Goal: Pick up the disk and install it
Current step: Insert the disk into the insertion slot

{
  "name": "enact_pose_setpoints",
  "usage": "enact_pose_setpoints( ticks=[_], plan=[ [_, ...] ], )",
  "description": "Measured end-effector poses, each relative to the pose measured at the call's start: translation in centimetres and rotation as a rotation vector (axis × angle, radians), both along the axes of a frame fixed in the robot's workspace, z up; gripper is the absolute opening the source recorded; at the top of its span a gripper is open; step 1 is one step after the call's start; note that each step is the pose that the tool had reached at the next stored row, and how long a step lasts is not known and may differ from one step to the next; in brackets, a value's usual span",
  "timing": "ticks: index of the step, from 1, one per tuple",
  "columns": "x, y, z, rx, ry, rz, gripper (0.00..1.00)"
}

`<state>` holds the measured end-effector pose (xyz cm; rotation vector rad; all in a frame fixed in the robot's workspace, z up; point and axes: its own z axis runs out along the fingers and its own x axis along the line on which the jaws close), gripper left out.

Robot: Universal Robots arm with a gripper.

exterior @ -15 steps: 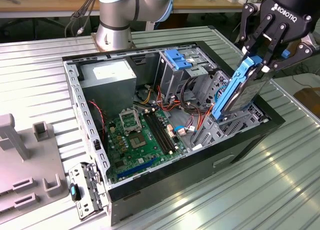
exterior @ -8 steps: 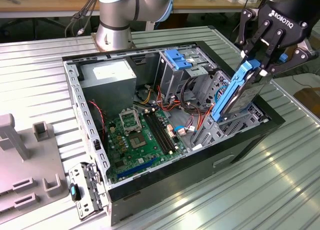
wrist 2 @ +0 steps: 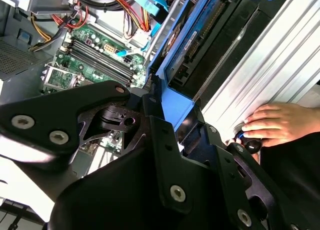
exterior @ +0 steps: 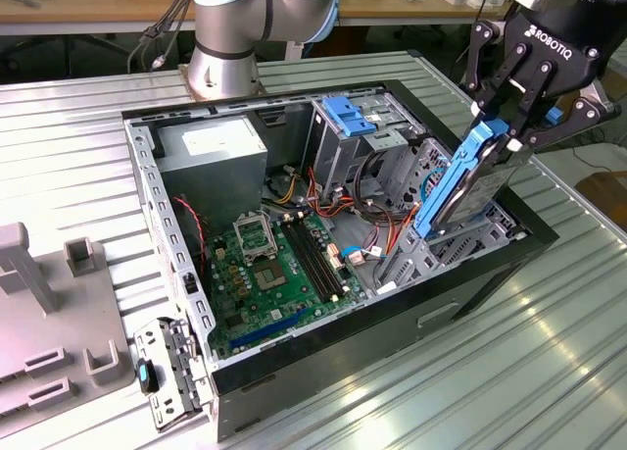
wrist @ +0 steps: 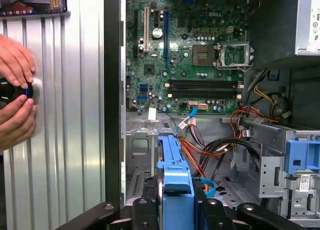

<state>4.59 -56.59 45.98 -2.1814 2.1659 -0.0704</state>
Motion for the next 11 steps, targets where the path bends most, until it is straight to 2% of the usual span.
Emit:
enact_pose_setpoints(
  ticks=[11],
  plan=[
    [0.06,0.23,-0.32,-0.0001,0.0001,-0.002,0.37]
  ],
)
